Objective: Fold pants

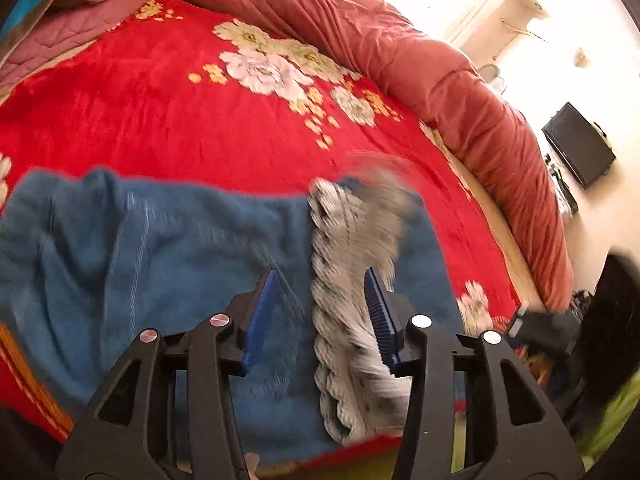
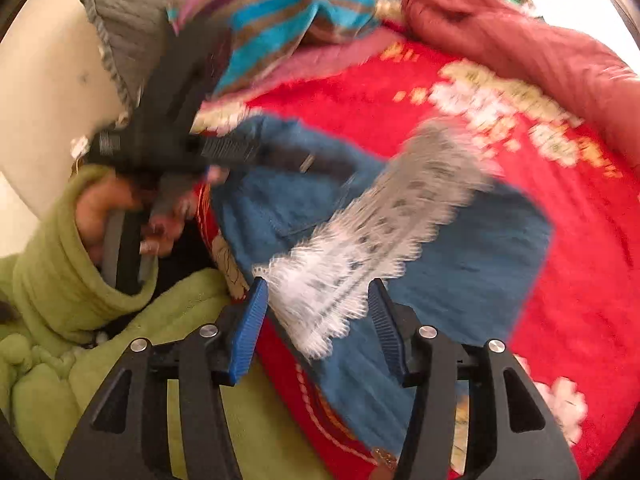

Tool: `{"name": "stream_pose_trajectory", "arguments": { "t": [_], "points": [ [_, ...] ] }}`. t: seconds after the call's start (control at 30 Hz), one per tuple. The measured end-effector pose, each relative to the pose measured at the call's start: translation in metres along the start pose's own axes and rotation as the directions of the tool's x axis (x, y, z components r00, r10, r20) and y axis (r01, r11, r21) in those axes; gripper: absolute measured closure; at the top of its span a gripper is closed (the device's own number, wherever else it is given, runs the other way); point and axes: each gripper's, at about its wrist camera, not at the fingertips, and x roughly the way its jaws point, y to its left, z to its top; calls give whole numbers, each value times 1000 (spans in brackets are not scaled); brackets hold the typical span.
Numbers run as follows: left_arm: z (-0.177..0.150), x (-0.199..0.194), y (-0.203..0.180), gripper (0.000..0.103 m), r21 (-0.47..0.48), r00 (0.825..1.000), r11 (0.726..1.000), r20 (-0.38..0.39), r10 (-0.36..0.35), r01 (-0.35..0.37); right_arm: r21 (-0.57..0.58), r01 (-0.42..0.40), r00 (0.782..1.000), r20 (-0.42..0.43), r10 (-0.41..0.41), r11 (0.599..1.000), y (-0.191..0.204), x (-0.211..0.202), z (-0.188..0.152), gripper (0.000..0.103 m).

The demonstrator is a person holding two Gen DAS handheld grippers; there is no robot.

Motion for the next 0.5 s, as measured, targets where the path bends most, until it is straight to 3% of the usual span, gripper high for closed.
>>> {"name": "stream_pose_trajectory", "arguments": {
  "t": [0.17, 0.43, 0.47, 0.5],
  "points": [
    [-24, 4, -17, 58, 44, 999, 999, -52, 8, -5, 124, 112, 993, 17, -115, 986, -40, -12, -3, 52],
    [-41, 27, -20, 58, 46, 987, 997, -141, 75, -69, 99, 152, 988, 14, -154, 984, -64, 15, 32, 52],
    [-41, 29, -20, 66, 42, 986, 996, -146, 80, -75, 96, 152, 988, 16, -154, 984, -66, 17, 35, 52],
    [-41, 31, -22, 93, 41, 985, 996, -153, 79, -73, 87, 152, 988, 7, -153, 985, -68, 25, 41, 52]
  ]
}}
